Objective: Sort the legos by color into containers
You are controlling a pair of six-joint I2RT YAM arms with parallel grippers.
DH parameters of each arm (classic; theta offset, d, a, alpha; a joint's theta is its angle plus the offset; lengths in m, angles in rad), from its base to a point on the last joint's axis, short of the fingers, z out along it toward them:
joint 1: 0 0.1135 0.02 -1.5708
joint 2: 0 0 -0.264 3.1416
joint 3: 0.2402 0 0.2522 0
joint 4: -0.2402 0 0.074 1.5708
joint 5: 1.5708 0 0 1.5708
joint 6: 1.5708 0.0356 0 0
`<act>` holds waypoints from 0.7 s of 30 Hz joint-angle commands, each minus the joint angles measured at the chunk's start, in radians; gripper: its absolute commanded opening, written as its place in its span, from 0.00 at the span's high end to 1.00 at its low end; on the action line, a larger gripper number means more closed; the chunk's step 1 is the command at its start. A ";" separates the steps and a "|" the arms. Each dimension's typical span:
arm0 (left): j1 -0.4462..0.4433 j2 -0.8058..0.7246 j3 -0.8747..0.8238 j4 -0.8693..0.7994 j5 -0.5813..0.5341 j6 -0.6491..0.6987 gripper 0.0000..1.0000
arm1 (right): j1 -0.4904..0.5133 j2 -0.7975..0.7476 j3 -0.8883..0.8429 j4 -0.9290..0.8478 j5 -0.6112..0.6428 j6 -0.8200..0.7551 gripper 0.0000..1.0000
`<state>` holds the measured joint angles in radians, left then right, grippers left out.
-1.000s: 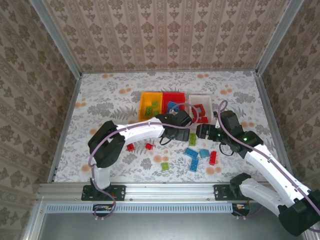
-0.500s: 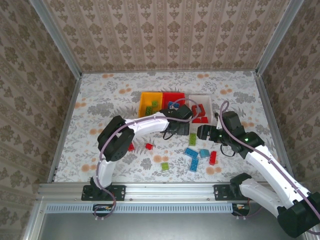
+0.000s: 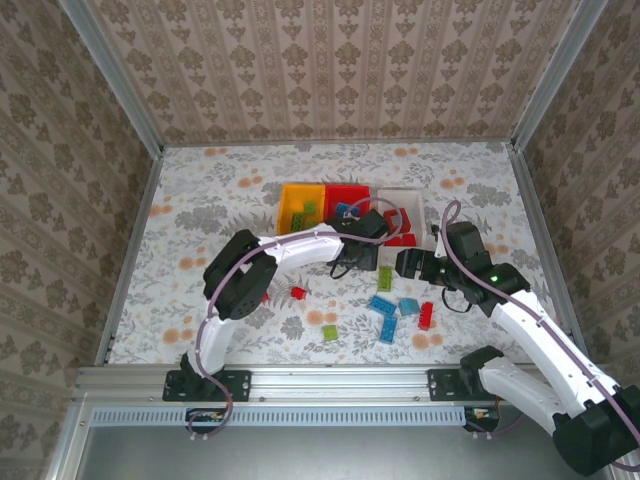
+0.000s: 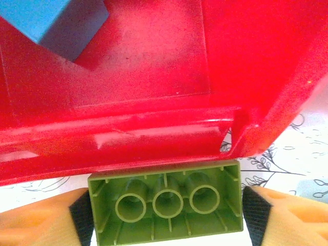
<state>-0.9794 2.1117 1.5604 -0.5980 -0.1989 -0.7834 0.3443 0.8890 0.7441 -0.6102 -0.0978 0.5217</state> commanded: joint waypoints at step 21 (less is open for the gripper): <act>-0.037 -0.317 -0.211 -0.078 -0.058 0.030 0.40 | -0.004 -0.011 -0.013 0.028 -0.093 -0.095 0.13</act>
<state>-1.0138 1.9133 1.3659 -0.6170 -0.2115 -0.7666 0.3302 0.8890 0.7410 -0.6060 -0.1509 0.4824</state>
